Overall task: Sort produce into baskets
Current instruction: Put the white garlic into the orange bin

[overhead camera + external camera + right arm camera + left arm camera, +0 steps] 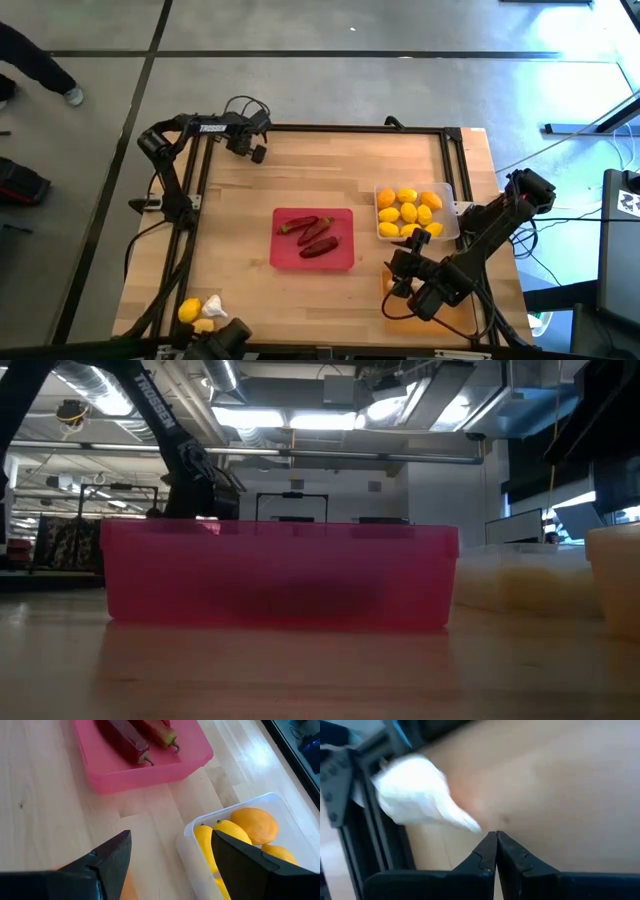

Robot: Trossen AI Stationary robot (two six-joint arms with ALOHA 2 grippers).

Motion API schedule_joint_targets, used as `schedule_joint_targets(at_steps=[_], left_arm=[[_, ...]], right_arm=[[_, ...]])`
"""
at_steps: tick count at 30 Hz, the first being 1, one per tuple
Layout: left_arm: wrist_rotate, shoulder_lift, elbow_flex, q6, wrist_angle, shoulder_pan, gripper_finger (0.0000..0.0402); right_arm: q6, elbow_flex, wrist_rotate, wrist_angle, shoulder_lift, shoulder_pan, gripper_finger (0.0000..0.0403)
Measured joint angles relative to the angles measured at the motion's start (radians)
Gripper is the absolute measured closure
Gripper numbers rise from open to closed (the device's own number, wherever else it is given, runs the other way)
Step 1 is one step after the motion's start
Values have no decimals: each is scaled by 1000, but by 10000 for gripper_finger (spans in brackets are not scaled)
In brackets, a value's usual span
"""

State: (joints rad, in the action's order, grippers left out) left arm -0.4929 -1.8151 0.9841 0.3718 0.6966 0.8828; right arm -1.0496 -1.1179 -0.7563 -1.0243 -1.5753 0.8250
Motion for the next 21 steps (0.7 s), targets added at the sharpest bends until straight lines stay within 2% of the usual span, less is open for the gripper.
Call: schedule_joint_targets(at_steps=[2,6,11,15,21], left_arm=[[27,20,18,-2,56,-16,395],[15,90,64,-15,82,-35,398],[11,146,96,-121,72,-12,395],[7,150,99,-168,72,31,354],[26,123,108,-287,77,85,257]], right_arm=[[0,0,0,-4,0,0,132],[0,0,-1,-3,0,0,132],[-9,0,2,3,0,0,132],[-16,0,8,1,0,0,132],[-16,0,8,-12,0,0,132]])
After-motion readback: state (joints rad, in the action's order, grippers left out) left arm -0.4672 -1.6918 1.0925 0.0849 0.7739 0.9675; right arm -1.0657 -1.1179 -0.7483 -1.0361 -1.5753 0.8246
